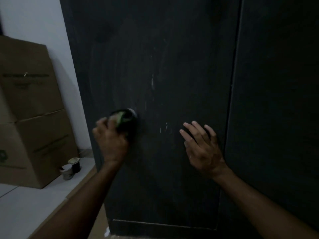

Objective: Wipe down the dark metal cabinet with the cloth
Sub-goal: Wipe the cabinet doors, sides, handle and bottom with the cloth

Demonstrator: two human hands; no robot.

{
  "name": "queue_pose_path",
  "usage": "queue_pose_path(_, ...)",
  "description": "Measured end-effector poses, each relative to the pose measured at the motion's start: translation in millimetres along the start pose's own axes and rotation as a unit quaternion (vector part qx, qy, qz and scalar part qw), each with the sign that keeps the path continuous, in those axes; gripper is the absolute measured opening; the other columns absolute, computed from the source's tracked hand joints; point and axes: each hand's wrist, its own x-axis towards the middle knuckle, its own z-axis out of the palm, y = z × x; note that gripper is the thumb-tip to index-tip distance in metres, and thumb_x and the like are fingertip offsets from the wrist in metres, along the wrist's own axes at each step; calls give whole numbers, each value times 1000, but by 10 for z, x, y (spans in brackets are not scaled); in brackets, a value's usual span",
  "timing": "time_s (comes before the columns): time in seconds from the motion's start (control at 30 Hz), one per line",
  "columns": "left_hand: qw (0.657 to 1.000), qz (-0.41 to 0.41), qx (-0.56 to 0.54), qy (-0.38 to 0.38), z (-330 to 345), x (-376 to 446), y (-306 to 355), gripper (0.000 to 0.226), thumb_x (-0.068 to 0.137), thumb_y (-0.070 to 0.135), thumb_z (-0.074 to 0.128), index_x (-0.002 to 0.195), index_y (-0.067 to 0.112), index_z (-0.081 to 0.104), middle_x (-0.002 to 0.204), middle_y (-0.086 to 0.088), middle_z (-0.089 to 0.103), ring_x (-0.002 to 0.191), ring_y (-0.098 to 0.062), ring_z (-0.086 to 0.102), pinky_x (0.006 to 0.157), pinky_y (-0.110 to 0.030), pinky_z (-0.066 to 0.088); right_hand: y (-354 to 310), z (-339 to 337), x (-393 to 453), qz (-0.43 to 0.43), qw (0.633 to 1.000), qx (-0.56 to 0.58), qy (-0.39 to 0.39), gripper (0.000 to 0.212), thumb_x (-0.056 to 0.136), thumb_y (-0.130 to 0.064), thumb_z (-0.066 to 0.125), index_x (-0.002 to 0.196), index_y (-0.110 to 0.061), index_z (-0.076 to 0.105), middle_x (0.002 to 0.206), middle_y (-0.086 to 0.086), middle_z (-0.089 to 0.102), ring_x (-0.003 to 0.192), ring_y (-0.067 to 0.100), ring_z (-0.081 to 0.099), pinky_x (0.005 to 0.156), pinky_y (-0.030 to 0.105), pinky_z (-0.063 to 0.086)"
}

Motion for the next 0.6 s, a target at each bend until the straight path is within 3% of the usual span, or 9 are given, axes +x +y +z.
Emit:
queue_pose_path(0.07,989,-132,-11,67,4,226,68,47,91,14,65,135,17,49,143,-20,39,128,-42,41,104,-49,41,130,-79,227,26,999,9,36,43,99,-18,56,142,-10,57,155,12,47,148,31,38,116,59,31)
queue_pose_path(0.13,993,-89,10,71,117,132,328,46,91,15,62,135,13,53,140,-24,44,124,-46,45,103,-57,43,263,-132,489,66,995,10,68,42,102,-17,51,143,-8,54,157,14,44,150,33,34,119,61,27)
queue_pose_path(0.2,987,159,13,14,302,-212,584,48,84,16,69,131,11,65,129,-24,55,113,-44,52,95,-56,46,324,-142,656,105,991,11,84,43,102,-13,50,144,-5,52,158,16,41,151,34,31,121,61,24)
queue_pose_path(0.27,901,425,44,-69,420,-518,654,45,86,29,68,130,21,65,130,-12,53,108,-35,51,89,-46,44,347,-103,676,114,991,11,77,46,102,-10,50,147,-3,49,161,16,37,152,34,28,123,60,20)
queue_pose_path(0.3,867,487,56,-88,430,-526,632,45,87,35,64,132,26,62,132,-8,50,108,-32,48,87,-43,42,358,-72,651,108,992,8,71,48,102,-10,50,149,-3,47,162,15,34,153,34,26,123,59,19)
queue_pose_path(0.33,862,497,49,-85,405,-436,599,43,88,36,63,131,28,62,132,-7,49,106,-30,48,86,-42,41,371,-42,625,101,992,1,68,49,102,-10,50,150,-3,45,163,15,32,154,33,24,124,59,18)
queue_pose_path(0.43,942,335,4,-8,233,55,476,35,89,20,71,122,25,62,119,-15,59,99,-38,55,86,-48,49,409,18,594,97,992,-19,75,51,103,-13,48,152,-5,42,165,13,30,155,32,21,124,59,17)
queue_pose_path(0.5,981,177,26,77,50,529,352,37,89,20,57,125,12,62,125,-25,56,108,-46,52,92,-49,43,408,32,599,92,993,-24,75,51,103,-15,46,153,-6,40,165,12,28,155,31,20,125,58,15)
queue_pose_path(0.6,973,-153,-33,169,-62,965,485,44,87,24,49,126,7,60,136,-26,48,121,-48,47,99,-45,38,389,48,588,91,992,-31,77,51,103,-14,46,153,-6,40,166,12,28,156,31,19,125,57,14)
